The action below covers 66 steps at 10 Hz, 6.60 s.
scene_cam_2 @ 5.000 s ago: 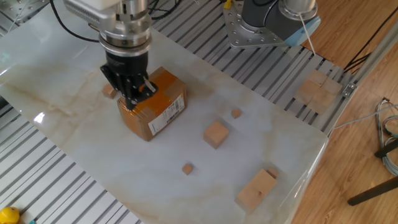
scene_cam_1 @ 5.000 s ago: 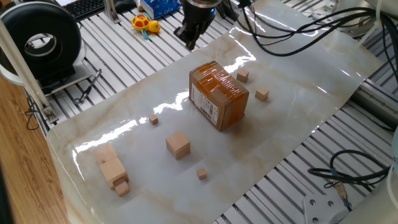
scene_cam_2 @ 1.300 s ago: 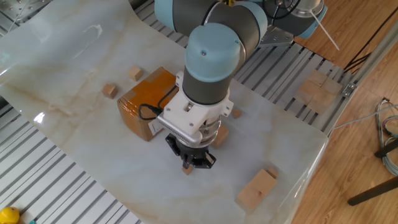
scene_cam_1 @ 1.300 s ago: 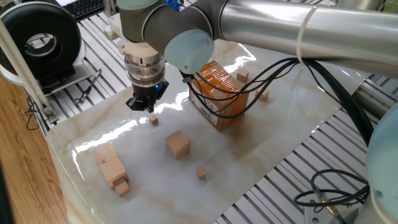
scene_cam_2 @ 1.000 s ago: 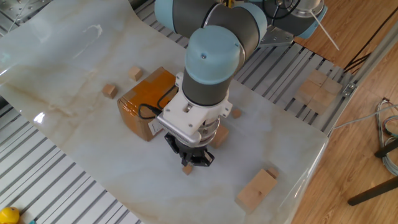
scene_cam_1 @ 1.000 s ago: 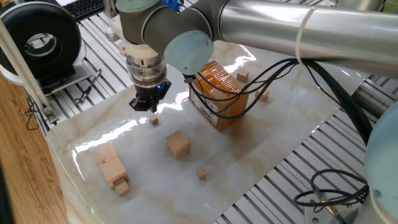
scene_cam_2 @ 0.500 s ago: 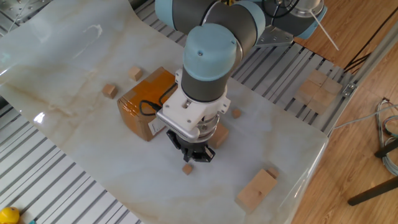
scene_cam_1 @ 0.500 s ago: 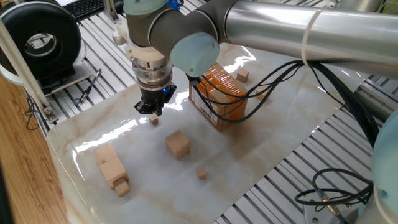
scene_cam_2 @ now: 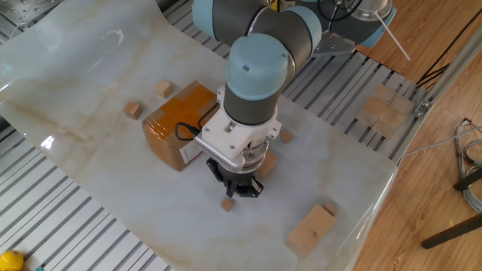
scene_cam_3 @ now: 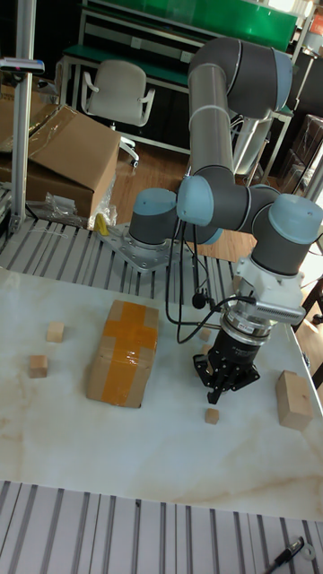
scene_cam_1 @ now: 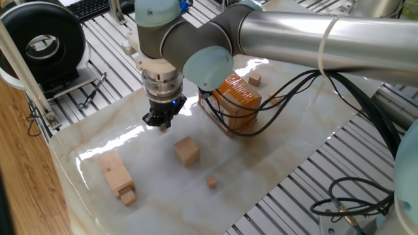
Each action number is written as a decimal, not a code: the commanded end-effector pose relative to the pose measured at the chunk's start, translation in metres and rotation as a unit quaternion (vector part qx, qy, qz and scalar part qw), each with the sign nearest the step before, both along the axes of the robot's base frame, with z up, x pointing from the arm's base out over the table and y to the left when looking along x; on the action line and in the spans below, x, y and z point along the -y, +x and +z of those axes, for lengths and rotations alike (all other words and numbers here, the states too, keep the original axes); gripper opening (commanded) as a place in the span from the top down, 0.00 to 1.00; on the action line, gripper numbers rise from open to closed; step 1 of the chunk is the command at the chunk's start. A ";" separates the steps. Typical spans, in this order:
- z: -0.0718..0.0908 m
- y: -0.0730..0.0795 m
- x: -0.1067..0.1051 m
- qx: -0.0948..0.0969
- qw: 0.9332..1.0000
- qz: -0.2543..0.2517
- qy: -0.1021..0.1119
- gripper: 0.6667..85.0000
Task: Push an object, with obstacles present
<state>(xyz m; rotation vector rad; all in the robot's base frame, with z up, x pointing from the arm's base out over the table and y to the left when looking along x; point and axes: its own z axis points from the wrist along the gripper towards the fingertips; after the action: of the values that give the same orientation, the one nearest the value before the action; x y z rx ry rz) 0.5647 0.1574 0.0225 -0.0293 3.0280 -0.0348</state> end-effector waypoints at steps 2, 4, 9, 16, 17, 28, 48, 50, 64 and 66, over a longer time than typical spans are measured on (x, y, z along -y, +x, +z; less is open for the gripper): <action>-0.003 -0.005 -0.013 -0.006 1.000 -0.007 0.025 0.99; -0.009 -0.007 -0.004 -0.005 1.000 0.001 0.009 0.99; -0.015 -0.003 -0.006 0.004 1.000 0.012 0.018 0.99; -0.011 0.016 -0.004 0.012 1.000 0.021 0.016 0.99; -0.011 0.020 -0.004 0.015 0.999 0.023 0.018 0.99; -0.006 0.031 -0.017 0.017 0.998 0.036 0.043 0.99; -0.015 0.082 0.007 0.016 0.999 0.032 0.013 0.99; -0.025 0.105 0.007 0.020 0.999 0.036 0.010 0.99; 0.000 0.090 0.004 -0.004 0.999 0.041 0.020 0.99; 0.012 0.096 -0.016 -0.002 0.999 0.036 0.033 0.99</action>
<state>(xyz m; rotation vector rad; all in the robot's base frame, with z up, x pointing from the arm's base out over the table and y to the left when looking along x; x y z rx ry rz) 0.6580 0.1592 0.0213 -0.1546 3.0272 0.0323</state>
